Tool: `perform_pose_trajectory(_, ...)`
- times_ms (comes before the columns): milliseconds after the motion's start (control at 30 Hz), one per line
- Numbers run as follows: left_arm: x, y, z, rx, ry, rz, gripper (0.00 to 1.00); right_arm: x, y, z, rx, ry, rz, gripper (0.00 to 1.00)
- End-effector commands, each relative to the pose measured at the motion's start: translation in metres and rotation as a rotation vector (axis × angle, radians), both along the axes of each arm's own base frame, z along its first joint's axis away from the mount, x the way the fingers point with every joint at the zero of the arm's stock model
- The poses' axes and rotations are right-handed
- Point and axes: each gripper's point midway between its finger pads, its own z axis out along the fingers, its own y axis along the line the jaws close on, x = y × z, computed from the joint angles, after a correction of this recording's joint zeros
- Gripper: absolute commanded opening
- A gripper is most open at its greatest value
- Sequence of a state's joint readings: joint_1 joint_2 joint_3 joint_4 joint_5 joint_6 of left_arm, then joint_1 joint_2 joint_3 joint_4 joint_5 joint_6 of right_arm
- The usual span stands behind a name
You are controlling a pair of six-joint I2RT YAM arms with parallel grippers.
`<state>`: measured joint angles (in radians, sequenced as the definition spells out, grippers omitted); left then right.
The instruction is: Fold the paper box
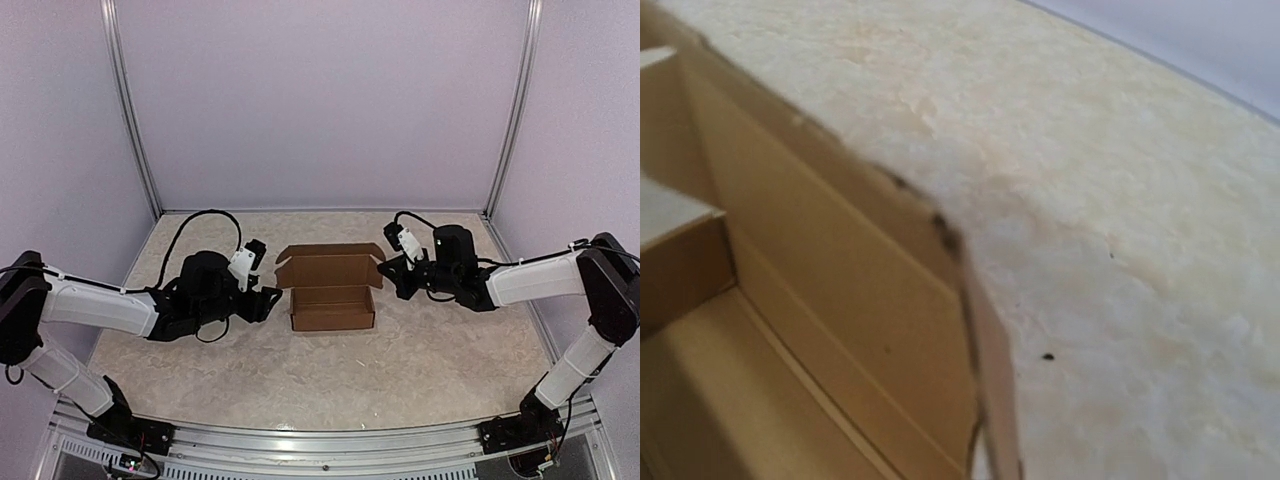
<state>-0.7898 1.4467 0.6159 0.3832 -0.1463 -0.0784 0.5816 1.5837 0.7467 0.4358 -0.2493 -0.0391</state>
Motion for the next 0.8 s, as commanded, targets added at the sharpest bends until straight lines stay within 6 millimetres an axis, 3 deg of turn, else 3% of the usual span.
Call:
perform_pose_trajectory(0, 0.001, -0.002, 0.001, -0.022, -0.014, -0.061, 0.70, -0.010, -0.004, -0.004, -0.007, 0.049, -0.023, 0.00)
perform_pose_trajectory(400, 0.032, 0.008, 0.010, -0.106, 0.005, -0.085, 0.65, -0.021, -0.004, -0.004, 0.002, 0.036, -0.001, 0.00)
perform_pose_trajectory(767, 0.047, -0.001, 0.017, -0.166, 0.008, -0.178, 0.61, -0.028, -0.001, 0.002, 0.009, 0.007, 0.042, 0.00)
